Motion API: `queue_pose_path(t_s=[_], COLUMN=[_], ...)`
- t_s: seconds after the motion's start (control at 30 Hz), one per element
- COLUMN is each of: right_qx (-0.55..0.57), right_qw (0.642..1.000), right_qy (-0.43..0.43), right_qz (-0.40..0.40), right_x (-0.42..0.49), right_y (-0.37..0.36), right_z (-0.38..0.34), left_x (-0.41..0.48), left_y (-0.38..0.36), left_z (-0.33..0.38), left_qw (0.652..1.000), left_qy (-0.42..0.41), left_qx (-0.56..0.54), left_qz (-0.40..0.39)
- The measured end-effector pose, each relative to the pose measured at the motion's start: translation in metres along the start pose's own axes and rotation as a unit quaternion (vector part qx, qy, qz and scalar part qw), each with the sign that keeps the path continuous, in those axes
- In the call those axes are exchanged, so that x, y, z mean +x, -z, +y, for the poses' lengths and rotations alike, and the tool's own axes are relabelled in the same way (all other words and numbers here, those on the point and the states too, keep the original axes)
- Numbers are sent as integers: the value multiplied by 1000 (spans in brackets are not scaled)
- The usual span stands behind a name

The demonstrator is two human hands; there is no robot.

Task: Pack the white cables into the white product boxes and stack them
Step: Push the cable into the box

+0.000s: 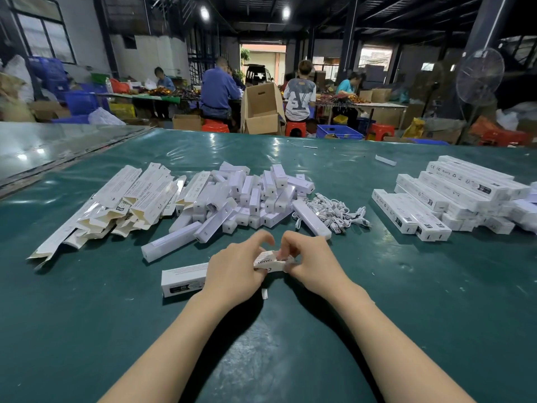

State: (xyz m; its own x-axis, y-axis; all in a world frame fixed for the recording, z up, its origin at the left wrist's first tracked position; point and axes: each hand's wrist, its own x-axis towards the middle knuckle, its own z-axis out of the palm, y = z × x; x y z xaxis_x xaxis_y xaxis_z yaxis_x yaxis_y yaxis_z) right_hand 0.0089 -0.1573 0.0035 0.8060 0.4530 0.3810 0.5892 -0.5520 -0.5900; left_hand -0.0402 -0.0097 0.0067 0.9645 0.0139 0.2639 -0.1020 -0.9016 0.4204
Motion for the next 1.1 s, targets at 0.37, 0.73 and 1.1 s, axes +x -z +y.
queue_pose_path(t_s=[0.37, 0.73, 1.1], right_qx=[179, 287, 152], right_qw=[978, 951, 977], right_qy=[-95, -114, -129], right_qz=[48, 4, -73], right_x=[-1, 0, -1], right_y=[-1, 0, 7], right_z=[6, -4, 1], left_x=[-3, -2, -1], left_y=[7, 2, 3], left_z=[-5, -5, -5], left_qw=[996, 991, 995], left_qy=[-72, -121, -53], left_qx=[15, 11, -81], left_qz=[-45, -49, -24])
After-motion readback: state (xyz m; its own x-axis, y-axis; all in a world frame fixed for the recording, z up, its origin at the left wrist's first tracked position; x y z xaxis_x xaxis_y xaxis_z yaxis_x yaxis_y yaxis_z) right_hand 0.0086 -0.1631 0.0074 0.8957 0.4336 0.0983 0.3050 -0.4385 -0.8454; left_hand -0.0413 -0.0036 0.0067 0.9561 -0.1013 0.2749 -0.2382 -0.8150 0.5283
